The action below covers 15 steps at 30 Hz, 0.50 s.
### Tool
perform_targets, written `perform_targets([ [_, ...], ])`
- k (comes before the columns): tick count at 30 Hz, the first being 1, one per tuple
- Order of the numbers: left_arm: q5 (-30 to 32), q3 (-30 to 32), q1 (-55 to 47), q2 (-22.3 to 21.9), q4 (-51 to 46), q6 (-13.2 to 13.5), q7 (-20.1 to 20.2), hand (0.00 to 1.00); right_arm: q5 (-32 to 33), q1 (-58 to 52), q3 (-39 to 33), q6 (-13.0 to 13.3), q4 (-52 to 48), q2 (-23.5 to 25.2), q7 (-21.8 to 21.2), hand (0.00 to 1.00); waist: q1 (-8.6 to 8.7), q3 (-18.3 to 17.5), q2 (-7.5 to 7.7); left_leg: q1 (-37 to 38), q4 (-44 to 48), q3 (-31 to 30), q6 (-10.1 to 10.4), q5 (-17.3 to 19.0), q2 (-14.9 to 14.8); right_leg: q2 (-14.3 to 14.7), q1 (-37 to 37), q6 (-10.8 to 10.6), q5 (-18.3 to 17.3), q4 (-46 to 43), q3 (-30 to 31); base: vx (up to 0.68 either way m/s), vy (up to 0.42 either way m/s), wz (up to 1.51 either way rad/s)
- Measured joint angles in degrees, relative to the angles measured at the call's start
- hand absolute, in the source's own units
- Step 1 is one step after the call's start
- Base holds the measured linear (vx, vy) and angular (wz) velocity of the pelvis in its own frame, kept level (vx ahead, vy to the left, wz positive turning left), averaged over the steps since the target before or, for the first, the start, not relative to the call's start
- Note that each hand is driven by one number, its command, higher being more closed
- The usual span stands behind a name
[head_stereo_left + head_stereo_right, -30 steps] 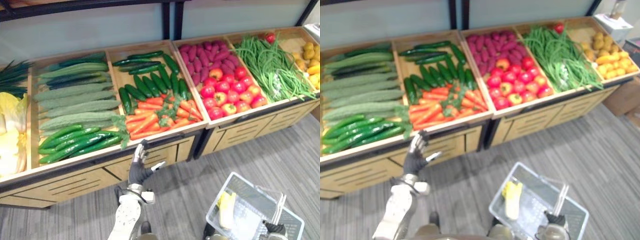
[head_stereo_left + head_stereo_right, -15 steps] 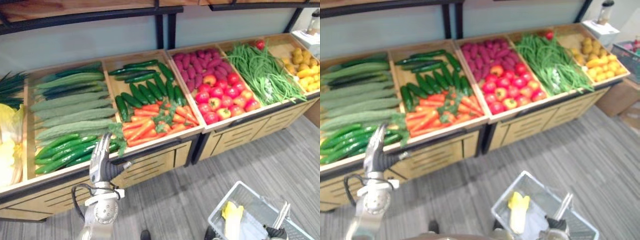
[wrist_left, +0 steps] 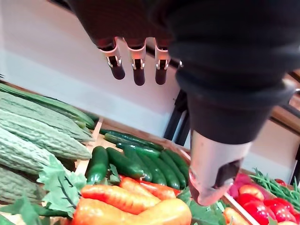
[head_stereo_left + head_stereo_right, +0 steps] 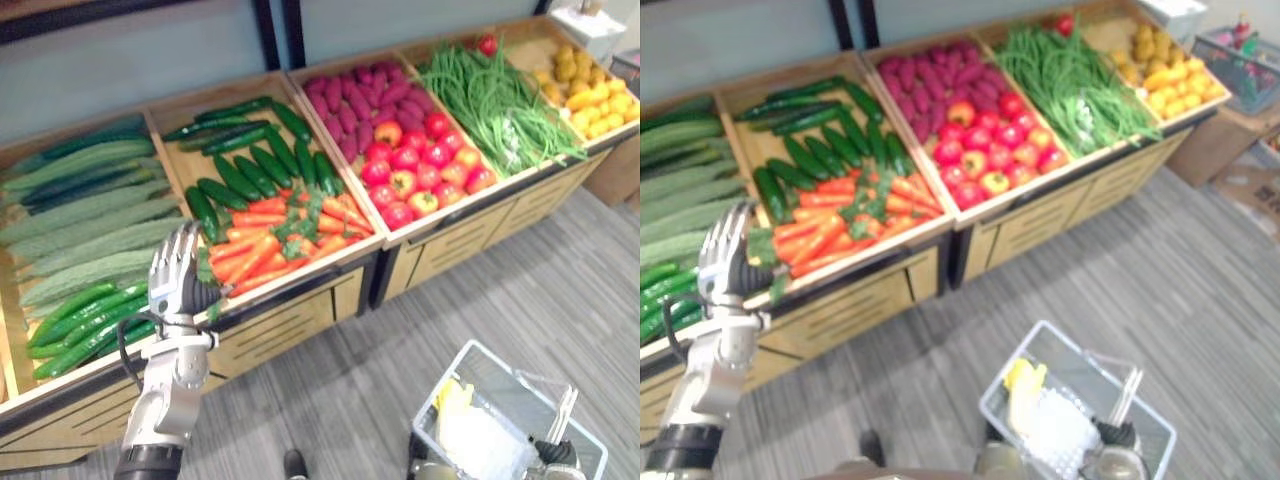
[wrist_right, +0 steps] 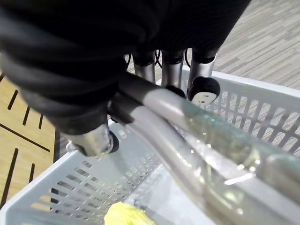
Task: Pick vegetable in the basket
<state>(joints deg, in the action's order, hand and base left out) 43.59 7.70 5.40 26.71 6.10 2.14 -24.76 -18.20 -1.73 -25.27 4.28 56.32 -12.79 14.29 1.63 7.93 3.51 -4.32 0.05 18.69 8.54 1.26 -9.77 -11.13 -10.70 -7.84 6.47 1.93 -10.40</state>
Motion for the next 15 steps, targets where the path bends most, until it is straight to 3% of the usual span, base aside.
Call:
perform_targets([
  [6, 0.0, -0.7, 9.2, 3.1, 6.6, -1.5, -1.4, 0.0, -1.6, 2.9, 2.2, 1.0, -3.4, -1.5, 0.1, 1.0, 1.04, 4.4, 1.49, -4.1, 4.4, 1.3, 0.2, 2.1, -1.5, 1.0, -3.4, 0.3, 0.7, -0.1, 1.9, 0.0, -0.028, -0.17],
  [15, 0.0, -3.2, 16.3, 4.5, 13.3, -2.5, -1.9, 0.0, -1.7, 4.1, 4.8, 1.6, -6.6, -2.2, 0.7, 1.0, 1.43, 7.2, 1.83, -6.5, 6.5, 1.3, 0.0, 3.1, -1.5, 0.9, -6.0, 0.6, 1.0, -0.8, 3.5, 0.01, 0.001, -0.05],
])
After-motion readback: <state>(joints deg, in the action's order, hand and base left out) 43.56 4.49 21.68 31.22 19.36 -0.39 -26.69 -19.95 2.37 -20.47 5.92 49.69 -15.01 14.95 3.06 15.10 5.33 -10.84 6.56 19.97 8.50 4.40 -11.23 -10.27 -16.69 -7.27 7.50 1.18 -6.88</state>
